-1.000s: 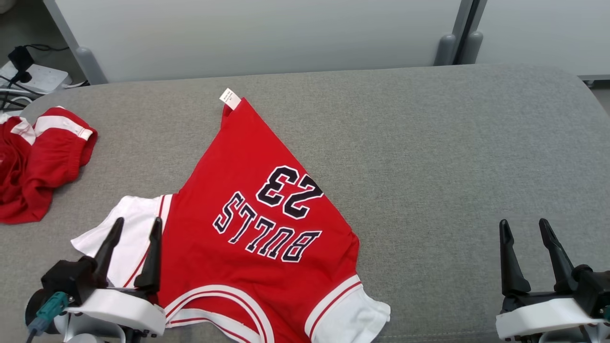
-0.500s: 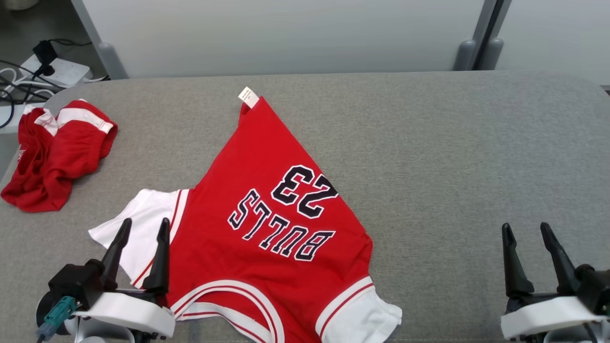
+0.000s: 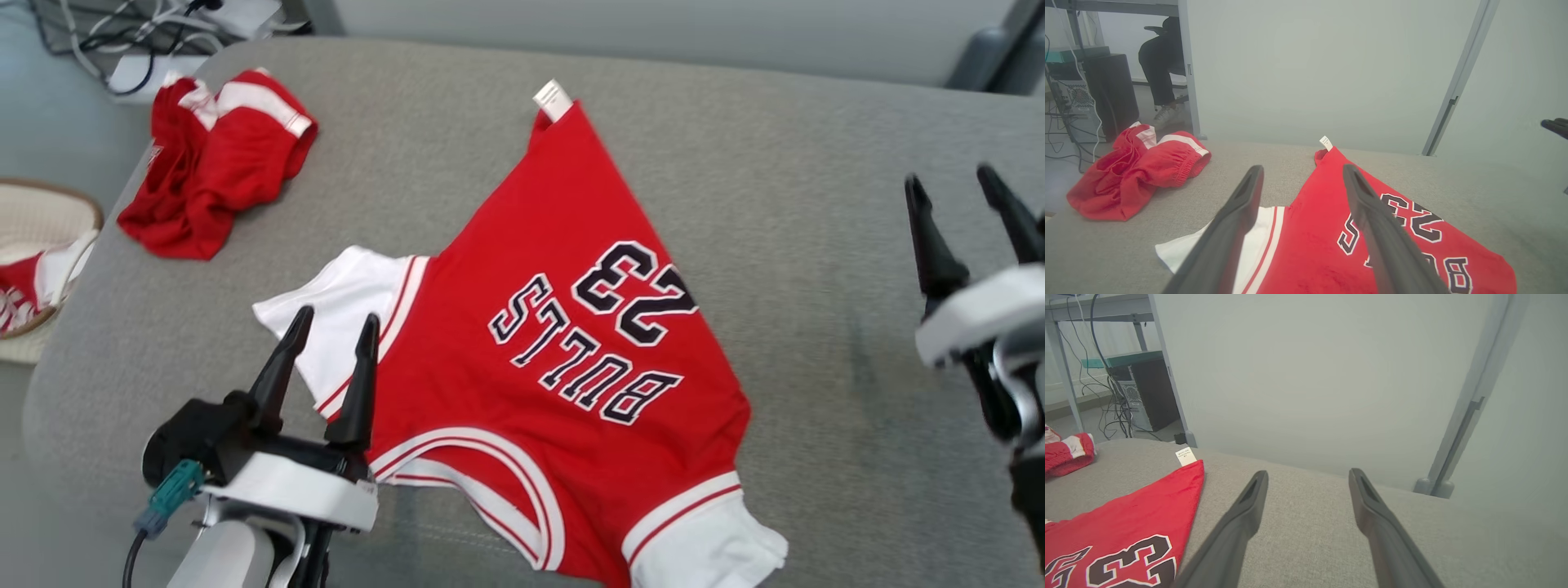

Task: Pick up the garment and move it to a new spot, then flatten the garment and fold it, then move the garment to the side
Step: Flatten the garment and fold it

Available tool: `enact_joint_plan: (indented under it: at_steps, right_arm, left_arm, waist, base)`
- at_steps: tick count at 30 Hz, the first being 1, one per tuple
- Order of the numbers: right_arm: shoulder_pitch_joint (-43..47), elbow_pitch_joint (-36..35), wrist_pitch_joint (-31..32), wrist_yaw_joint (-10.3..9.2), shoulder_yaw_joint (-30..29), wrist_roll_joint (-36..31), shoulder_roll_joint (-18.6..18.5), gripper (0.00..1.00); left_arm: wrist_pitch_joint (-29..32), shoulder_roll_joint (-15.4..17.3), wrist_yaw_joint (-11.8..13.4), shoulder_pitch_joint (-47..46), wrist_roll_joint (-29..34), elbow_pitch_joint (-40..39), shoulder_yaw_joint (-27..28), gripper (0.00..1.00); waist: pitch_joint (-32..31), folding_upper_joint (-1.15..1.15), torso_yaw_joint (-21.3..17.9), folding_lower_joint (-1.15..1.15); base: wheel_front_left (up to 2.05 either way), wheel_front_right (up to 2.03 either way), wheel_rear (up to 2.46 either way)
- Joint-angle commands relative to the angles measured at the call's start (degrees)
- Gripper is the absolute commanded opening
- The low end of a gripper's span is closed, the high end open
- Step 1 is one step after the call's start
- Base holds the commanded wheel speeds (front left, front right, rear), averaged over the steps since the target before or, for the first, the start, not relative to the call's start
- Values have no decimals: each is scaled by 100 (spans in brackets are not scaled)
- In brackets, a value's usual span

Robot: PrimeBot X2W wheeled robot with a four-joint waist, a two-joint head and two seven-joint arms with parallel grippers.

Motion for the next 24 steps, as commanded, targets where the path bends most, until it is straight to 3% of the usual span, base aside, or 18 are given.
enact_joint_plan:
  at_steps: [1, 9, 16, 24]
  right_arm:
    - [-431, 1, 129, 41, 301, 66, -181, 100]
    - [-2352, 1062, 983, 41, 1493, 529, -743, 100]
    - [-3486, 1940, 1443, 41, 2328, 961, -947, 100]
    - [-4262, 2755, 1607, 41, 3409, 1355, -637, 100]
  left_arm:
    - [-59, 44, -42, -371, 86, -204, 195, 100]
    - [-59, -513, -338, -906, 304, -323, 112, 100]
    - [-59, -931, -630, -1146, 419, -347, 49, 100]
    - [-59, -1031, -664, -1010, 465, -561, 259, 100]
  waist:
    - [386, 0, 388, 0]
    - [1103, 0, 1331, 0]
    - [1622, 0, 2102, 0]
    - [2026, 0, 2176, 0]
  base:
    - [0, 0, 0]
    - [0, 0, 0]
    - [0, 0, 0]
    - [-4, -4, -4]
